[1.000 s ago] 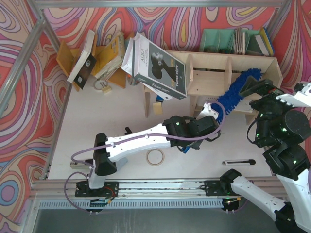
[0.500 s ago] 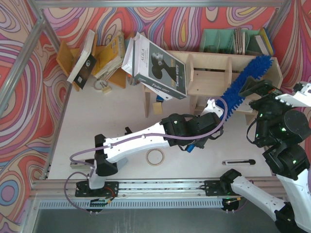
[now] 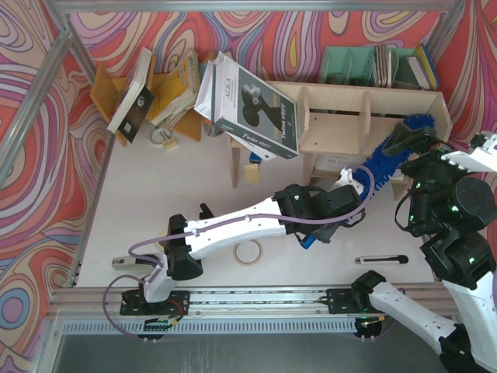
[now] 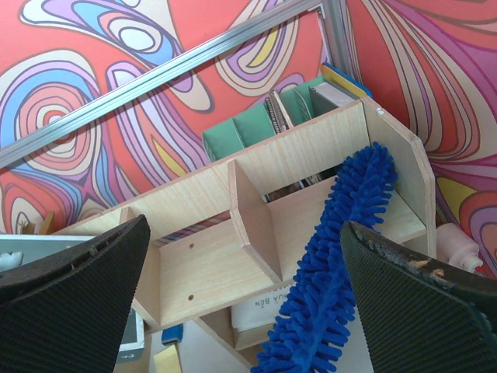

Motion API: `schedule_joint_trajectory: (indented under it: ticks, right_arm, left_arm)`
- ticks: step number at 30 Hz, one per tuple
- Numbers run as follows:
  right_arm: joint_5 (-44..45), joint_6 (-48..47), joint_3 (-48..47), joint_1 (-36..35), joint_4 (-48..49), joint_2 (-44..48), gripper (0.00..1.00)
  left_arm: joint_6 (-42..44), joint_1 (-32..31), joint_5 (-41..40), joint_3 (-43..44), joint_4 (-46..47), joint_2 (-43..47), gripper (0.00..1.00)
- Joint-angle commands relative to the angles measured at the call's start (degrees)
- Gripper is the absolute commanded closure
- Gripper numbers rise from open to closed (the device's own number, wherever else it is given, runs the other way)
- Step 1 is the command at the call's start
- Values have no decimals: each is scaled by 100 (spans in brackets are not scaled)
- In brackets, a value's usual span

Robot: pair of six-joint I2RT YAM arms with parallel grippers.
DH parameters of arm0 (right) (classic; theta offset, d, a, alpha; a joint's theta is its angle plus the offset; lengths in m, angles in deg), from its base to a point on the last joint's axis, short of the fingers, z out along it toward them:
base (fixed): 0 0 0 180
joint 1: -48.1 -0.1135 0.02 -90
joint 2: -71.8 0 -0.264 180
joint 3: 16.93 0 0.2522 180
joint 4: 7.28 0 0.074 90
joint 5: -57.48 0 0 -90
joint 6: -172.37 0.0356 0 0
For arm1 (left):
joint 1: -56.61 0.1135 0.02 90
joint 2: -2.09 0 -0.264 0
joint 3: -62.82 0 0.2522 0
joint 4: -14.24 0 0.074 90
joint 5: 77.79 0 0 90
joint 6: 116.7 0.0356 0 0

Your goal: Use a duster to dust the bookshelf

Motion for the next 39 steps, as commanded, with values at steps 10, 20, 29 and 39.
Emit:
schedule_joint_trajectory:
  ticks: [10, 20, 29, 39]
  right_arm:
    - [107, -2, 22, -8, 142, 79, 1]
    - [111, -19, -22, -8, 104, 97, 1]
    - [111, -21, -47, -8, 99, 68, 1]
    - [142, -64, 17, -8, 192, 48, 1]
  left_arm:
    - [200, -26, 187, 148, 84, 75, 100]
    - [78, 196, -1, -530, 146, 480, 100]
    - [-32, 317, -3, -289, 129, 347, 100]
    - [385, -14, 79, 9, 66, 253, 100]
